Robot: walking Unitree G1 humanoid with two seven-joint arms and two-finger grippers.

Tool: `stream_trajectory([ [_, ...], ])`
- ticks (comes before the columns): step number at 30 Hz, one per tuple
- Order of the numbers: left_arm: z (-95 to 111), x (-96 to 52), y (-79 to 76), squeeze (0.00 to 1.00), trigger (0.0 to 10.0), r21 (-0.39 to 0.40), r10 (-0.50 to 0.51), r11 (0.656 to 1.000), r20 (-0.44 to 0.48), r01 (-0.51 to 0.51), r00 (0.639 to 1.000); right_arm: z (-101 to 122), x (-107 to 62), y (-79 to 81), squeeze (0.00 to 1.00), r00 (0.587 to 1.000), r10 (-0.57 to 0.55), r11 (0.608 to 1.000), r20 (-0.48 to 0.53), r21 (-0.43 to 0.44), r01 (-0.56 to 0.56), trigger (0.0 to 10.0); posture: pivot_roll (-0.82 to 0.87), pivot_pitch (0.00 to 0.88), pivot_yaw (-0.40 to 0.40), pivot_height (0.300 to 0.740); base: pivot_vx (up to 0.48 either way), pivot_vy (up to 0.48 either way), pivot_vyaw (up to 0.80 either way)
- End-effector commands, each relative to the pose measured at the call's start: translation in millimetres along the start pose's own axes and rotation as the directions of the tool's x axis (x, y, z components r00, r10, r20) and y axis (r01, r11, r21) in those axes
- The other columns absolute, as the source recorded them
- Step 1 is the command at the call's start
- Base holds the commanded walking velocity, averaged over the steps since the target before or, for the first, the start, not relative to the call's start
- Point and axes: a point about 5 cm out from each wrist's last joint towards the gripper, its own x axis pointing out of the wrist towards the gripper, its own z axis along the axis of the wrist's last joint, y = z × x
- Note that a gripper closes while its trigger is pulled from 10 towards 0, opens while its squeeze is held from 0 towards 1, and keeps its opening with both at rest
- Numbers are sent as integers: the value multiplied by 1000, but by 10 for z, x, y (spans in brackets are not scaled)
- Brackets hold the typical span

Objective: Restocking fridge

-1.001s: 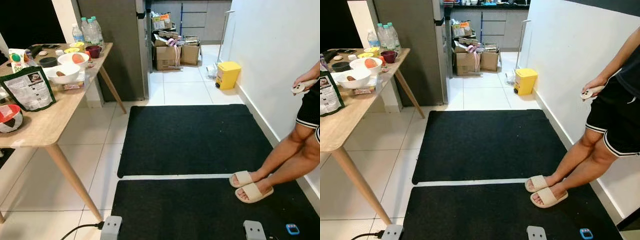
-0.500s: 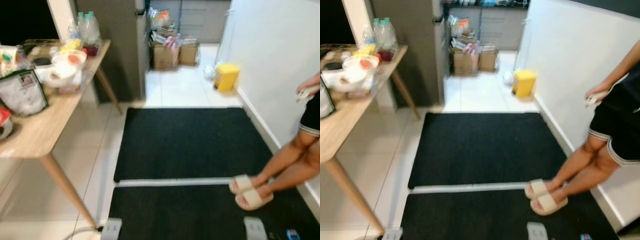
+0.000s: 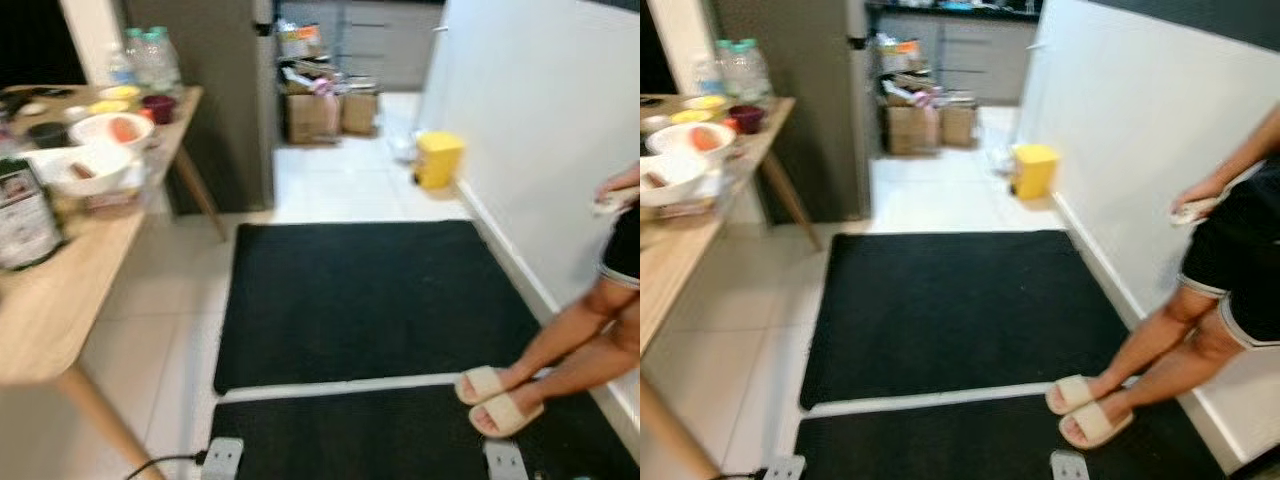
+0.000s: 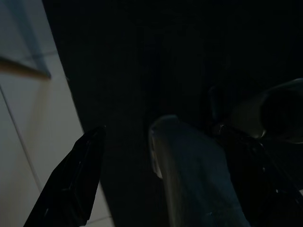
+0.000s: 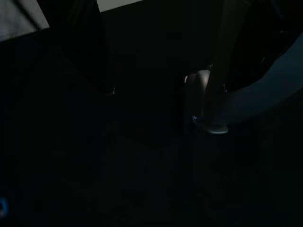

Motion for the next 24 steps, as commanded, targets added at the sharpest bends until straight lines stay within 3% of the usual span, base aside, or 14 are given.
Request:
stream_trajectory([
  [1,-1,7,-27,0,10000,7,-8,1000,-3,8,1000,34,-4,-50,0,1000,-17,1000,9,4,17,10000,-6,0,-19,740,281,0,0],
  [24,-11,4,-24,0,10000,15,-10,1000,-5,10,1000,40,-3,-45,0,1000,-12,1000,14,-6,12,10000,-6,0,-18,740,279,0,0],
])
